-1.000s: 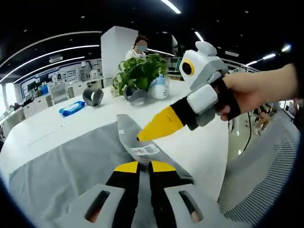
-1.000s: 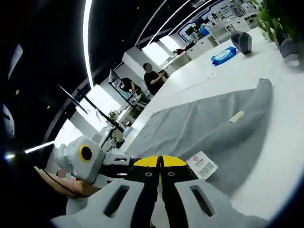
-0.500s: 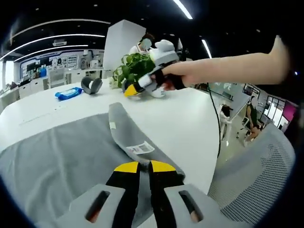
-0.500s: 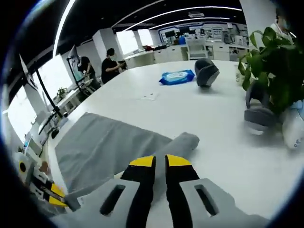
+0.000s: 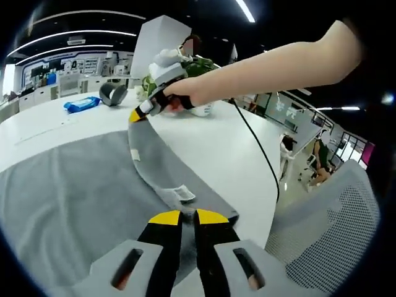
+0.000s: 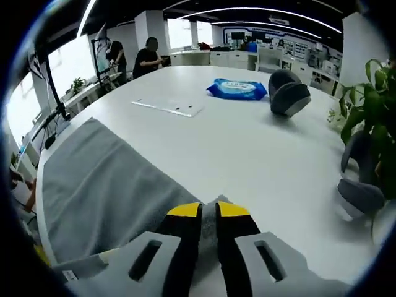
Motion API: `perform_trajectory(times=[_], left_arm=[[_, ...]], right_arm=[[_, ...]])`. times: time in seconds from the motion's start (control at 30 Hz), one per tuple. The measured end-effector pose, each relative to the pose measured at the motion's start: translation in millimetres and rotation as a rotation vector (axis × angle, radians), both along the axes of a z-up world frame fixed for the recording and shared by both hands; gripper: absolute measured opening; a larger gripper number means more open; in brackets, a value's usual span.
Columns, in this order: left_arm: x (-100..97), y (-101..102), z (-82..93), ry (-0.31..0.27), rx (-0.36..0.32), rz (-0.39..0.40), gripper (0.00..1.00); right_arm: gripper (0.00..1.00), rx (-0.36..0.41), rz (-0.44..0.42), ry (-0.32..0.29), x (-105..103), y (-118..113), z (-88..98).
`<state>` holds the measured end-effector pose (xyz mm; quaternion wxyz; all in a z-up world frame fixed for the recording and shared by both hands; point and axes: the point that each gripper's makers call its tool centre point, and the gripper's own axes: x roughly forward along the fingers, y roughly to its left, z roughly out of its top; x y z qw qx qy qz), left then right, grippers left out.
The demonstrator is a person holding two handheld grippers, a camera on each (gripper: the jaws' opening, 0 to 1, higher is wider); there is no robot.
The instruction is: Fold the towel on the table until its edges align and the towel forms a compact rectangular stack.
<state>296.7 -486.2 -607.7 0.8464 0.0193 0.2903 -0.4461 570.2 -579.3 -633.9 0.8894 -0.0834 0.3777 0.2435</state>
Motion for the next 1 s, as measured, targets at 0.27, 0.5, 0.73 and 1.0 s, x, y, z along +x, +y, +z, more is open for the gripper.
perform_trajectory(times=[0.27,0.5,0.73,1.0], left_arm=[[-6.2,-7,-3.9,-0.002,0.013,-0.027,0.08],[-10.6,-10,-7.8,0.015,0.015,-0.05,0.08],[-25.8,-18,-9.8,0.026,0.024,-0.114,0.05],[-28.3,-23,12.5,-0.003,-0.031,-0.145,0.04]], right_arm=[[0.14,-0.134,0.019,0.014,4,-17,-9.7],[0.1,-0.173,0.001,0.046,-6,-25,-17.6],[0.03,-0.337,0.175,-0.054,-8,-20,-15.0],[0.0,-0.187,0.165,-0.118,-5,-15,11.1]])
